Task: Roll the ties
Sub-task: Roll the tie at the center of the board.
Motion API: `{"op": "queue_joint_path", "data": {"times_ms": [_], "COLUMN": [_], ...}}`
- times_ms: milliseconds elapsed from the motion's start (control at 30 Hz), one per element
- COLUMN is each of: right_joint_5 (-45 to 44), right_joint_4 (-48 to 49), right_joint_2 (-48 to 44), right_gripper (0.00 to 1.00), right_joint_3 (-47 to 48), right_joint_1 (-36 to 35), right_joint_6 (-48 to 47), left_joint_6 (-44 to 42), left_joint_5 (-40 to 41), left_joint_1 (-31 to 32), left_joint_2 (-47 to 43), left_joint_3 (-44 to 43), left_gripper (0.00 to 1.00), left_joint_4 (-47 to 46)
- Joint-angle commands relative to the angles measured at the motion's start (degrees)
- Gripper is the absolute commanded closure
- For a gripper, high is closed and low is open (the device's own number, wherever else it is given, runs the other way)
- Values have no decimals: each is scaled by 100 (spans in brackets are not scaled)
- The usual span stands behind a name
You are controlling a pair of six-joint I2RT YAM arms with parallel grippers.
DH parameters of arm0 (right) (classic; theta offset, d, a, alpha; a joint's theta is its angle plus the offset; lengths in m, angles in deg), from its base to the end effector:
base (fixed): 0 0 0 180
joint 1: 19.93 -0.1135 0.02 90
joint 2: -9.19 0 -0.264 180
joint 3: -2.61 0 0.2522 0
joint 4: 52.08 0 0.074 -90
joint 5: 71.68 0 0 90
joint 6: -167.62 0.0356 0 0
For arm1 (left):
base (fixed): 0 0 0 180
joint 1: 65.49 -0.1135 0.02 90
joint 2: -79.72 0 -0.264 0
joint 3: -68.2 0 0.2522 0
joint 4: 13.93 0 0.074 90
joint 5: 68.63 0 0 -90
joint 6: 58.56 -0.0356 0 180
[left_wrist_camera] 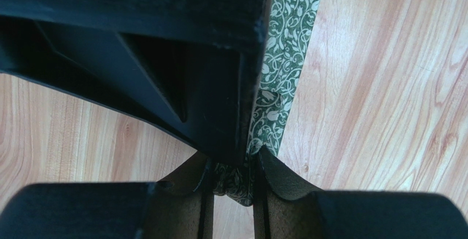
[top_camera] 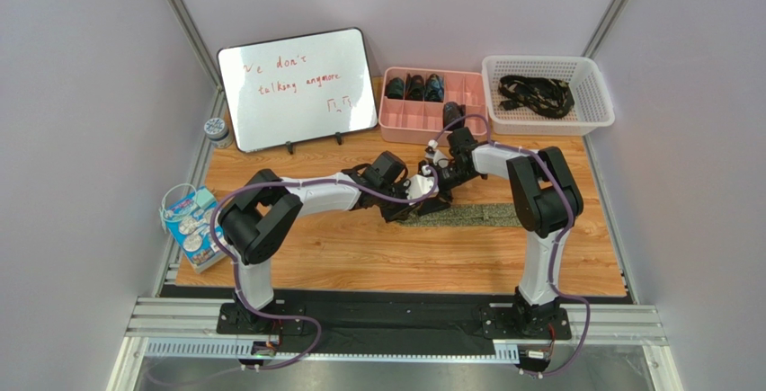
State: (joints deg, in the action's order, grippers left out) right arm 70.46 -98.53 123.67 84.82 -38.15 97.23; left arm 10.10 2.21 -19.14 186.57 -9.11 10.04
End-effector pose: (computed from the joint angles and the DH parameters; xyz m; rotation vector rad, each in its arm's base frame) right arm 0.3345 0.1397 0.1251 0.0980 -2.7101 -1.3404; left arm 0.2538 -0.2830 0.1553 1.5244 2.0208 -0.5968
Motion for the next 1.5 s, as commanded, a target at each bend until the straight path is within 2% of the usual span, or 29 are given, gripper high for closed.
{"op": "queue_joint_path", "data": {"times_ms": [0, 133, 167, 233, 267, 333, 500, 600, 633, 800, 1067, 1200, 1400, 1467], "right_joint_5": [42, -63, -81, -134, -151, -186, -327, -484, -529, -898, -1250, -1171, -794, -741], "right_joint_4": [404, 150, 114, 9, -27, -97, -185, -229, -229, -238, -581, -590, -520, -537], "right_joint_2": [154, 259, 277, 338, 373, 426, 453, 479, 497, 576, 866, 962, 901, 866], "right_gripper": [48, 68, 79, 90, 100, 100, 100, 100, 100, 100, 100, 100, 100, 100], "right_joint_3": [29, 2, 2, 28, 29, 29, -103, -165, -182, -235, -103, -68, -77, -86], "right_joint_1": [-112, -121, -112, -86, -85, -24, 90, 152, 161, 196, 196, 205, 196, 196], "right_joint_6": [245, 60, 34, -63, -89, -160, -326, -502, -546, -731, -854, -872, -889, -889], "left_joint_6": [-63, -10, -2, 25, 51, 51, 489, 754, 815, 860, 782, 369, -176, -265], "left_joint_5": [149, 123, 105, 88, 88, 70, -473, -984, -1133, -1248, -1240, -1362, -1064, -1002], "left_joint_1": [-21, -21, -21, -21, -29, -29, -266, -486, -530, -530, -469, -364, -65, 49], "left_joint_2": [249, 258, 258, 240, 223, 144, -313, -840, -1067, -1333, -525, -367, -138, -77], "left_joint_3": [-35, -52, -61, -52, -44, 0, 219, 606, 824, 1388, 1266, 1222, 1205, 1170], "left_gripper": [92, 91, 91, 91, 89, 85, 50, 19, 18, 16, 20, 24, 33, 40], "left_joint_4": [393, 385, 402, 402, 419, 393, 25, -589, -739, -1776, -2813, -2823, -2727, -2613]}}
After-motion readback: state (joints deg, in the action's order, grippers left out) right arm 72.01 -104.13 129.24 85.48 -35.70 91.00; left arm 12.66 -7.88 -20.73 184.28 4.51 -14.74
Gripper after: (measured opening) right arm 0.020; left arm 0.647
